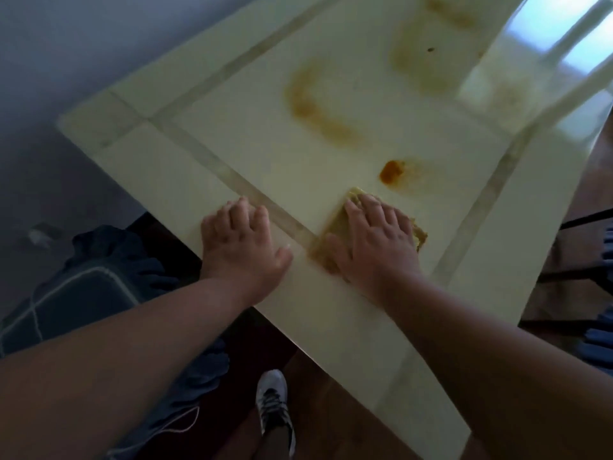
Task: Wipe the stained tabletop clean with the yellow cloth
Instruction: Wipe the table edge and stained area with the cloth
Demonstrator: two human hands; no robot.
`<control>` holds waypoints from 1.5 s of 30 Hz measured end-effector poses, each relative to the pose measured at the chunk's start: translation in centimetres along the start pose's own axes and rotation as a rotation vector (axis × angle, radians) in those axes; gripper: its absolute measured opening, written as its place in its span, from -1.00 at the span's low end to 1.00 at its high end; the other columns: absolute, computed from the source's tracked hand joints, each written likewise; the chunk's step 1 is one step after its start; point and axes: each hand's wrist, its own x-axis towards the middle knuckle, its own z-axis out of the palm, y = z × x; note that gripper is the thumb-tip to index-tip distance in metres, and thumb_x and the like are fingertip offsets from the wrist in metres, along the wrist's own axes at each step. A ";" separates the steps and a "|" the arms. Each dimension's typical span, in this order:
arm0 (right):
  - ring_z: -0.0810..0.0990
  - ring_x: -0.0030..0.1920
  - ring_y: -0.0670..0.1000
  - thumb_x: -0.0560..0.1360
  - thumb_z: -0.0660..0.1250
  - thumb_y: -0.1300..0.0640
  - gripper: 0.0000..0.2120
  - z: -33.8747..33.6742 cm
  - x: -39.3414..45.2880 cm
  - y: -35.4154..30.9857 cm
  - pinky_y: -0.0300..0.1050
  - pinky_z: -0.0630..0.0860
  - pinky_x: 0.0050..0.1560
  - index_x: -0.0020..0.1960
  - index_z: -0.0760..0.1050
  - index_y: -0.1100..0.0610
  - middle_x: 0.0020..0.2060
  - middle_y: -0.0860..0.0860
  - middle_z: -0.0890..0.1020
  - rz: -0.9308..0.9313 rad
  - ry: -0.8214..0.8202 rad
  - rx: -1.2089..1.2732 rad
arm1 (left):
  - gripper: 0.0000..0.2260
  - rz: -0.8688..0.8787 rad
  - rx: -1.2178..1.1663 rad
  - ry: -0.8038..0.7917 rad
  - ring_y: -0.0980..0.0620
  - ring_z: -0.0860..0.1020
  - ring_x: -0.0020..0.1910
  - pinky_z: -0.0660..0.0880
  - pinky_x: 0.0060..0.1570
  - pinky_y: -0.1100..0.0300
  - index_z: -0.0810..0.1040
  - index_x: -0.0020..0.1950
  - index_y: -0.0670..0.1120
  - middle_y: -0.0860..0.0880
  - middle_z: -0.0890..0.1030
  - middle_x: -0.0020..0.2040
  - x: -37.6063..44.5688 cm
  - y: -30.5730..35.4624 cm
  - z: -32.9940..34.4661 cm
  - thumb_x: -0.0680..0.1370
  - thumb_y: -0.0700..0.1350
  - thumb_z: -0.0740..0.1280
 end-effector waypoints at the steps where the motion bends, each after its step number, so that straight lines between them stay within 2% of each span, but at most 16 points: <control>1: -0.19 0.79 0.09 0.65 -0.18 -0.47 -0.12 -0.2 0.7 0.1 0.18 -0.19 0.76 0.81 0.00 0.04 0.81 0.10 -0.05 -0.044 -0.017 -0.039 | -0.34 0.006 -0.047 0.033 -0.25 0.22 0.50 0.14 0.48 -0.25 0.31 0.52 -0.06 -0.23 0.24 0.55 1.0 -1.0 -0.9 0.55 0.31 0.01; 2: -0.32 0.77 0.07 0.66 -0.22 -0.45 -0.11 0.0 0.9 0.2 0.17 -0.24 0.75 0.82 -0.12 0.07 0.80 0.10 -0.18 -0.084 -0.048 -0.077 | -0.38 0.010 -0.086 0.069 -0.24 0.29 0.42 0.21 0.43 -0.23 0.39 0.43 -0.06 -0.21 0.32 0.48 1.7 -1.9 -1.5 0.54 0.30 0.03; 4: -0.49 0.71 0.04 0.67 -0.26 -0.43 -0.12 0.4 1.8 -0.2 0.20 -0.31 0.74 0.79 -0.29 0.09 0.76 0.11 -0.36 -0.123 -0.097 -0.112 | -0.39 -0.009 -0.125 0.118 -0.26 0.31 0.43 0.23 0.45 -0.27 0.43 0.39 -0.08 -0.24 0.35 0.48 4.4 -4.5 -2.2 0.53 0.30 0.04; 8: -0.52 0.70 0.06 0.66 -0.28 -0.42 -0.12 0.4 4.5 -2.5 0.26 -0.31 0.73 0.76 -0.39 0.11 0.73 0.13 -0.42 -0.113 -0.098 -0.125 | -0.43 -0.124 -0.090 0.164 -0.27 0.11 0.63 -0.06 0.59 -0.35 0.34 0.51 -0.13 -0.28 0.20 0.62 11.3 -11.1 -2.9 0.61 0.19 0.11; 11: -0.54 0.69 0.07 0.65 -0.28 -0.41 -0.12 0.3 7.0 -4.6 0.26 -0.34 0.72 0.76 -0.39 0.12 0.72 0.14 -0.44 -0.142 -0.104 -0.143 | -0.33 -0.200 -0.111 0.176 -0.28 0.01 0.68 -0.07 0.62 -0.31 0.26 0.60 -0.20 -0.30 0.09 0.68 15.5 -16.5 -3.9 0.57 0.16 0.05; 14: -0.53 0.70 0.06 0.65 -0.25 -0.41 -0.10 0.4 10.3 -6.9 0.25 -0.35 0.72 0.77 -0.36 0.13 0.74 0.14 -0.40 -0.229 -0.107 -0.137 | -0.28 -0.261 -0.180 0.141 -0.26 -0.08 0.70 -0.10 0.65 -0.20 0.11 0.67 -0.24 -0.28 -0.08 0.71 18.2 -18.9 -4.0 0.56 0.08 0.03; 19: -0.51 0.70 0.05 0.67 -0.22 -0.40 -0.12 0.1 16.8 -10.3 0.24 -0.34 0.72 0.77 -0.34 0.13 0.75 0.14 -0.37 -0.301 -0.087 -0.130 | -0.28 -0.269 -0.125 0.183 -0.22 0.00 0.70 -0.08 0.65 -0.21 0.12 0.68 -0.21 -0.24 0.04 0.71 19.0 -18.2 -3.5 0.56 0.08 -0.05; 28: -0.39 0.75 0.09 0.67 -0.20 -0.41 -0.11 -0.6 31.1 -18.4 0.26 -0.30 0.73 0.80 -0.24 0.13 0.78 0.13 -0.27 -0.353 -0.034 -0.091 | -0.29 -0.260 -0.089 0.171 -0.18 -0.09 0.71 -0.10 0.65 -0.20 0.03 0.71 -0.18 -0.22 -0.04 0.72 19.4 -18.3 -3.3 0.60 0.12 -0.09; 33: -0.35 0.76 0.11 0.67 -0.18 -0.38 -0.11 -1.2 37.3 -22.3 0.30 -0.29 0.72 0.80 -0.21 0.15 0.79 0.15 -0.24 -0.344 -0.031 -0.091 | -0.29 -0.229 -0.084 0.172 -0.24 -0.04 0.71 -0.04 0.64 -0.25 0.10 0.69 -0.22 -0.27 0.02 0.71 19.7 -18.5 -3.2 0.59 0.11 -0.07; 37: -0.33 0.77 0.12 0.68 -0.15 -0.37 -0.11 -1.5 40.7 -24.6 0.31 -0.28 0.72 0.80 -0.19 0.17 0.79 0.16 -0.21 -0.350 -0.027 -0.066 | -0.27 -0.207 -0.038 0.165 -0.24 -0.07 0.71 -0.03 0.63 -0.26 0.05 0.71 -0.20 -0.23 -0.01 0.72 19.5 -18.6 -3.0 0.64 0.21 -0.08; 41: -0.34 0.76 0.12 0.68 -0.15 -0.36 -0.12 -1.6 42.8 -26.2 0.32 -0.28 0.72 0.80 -0.20 0.17 0.79 0.16 -0.20 -0.354 -0.023 -0.075 | -0.26 -0.203 -0.014 0.154 -0.20 -0.16 0.71 -0.06 0.63 -0.25 -0.08 0.73 -0.09 -0.15 -0.10 0.74 19.4 -18.6 -3.1 0.66 0.32 -0.11; 45: -0.32 0.77 0.13 0.67 -0.14 -0.36 -0.11 -1.7 43.9 -26.7 0.32 -0.27 0.72 0.80 -0.20 0.17 0.79 0.17 -0.19 -0.355 -0.015 -0.074 | -0.25 -0.200 -0.010 0.153 -0.19 -0.16 0.71 -0.05 0.63 -0.25 -0.09 0.73 -0.08 -0.13 -0.10 0.74 19.4 -18.4 -3.1 0.67 0.34 -0.10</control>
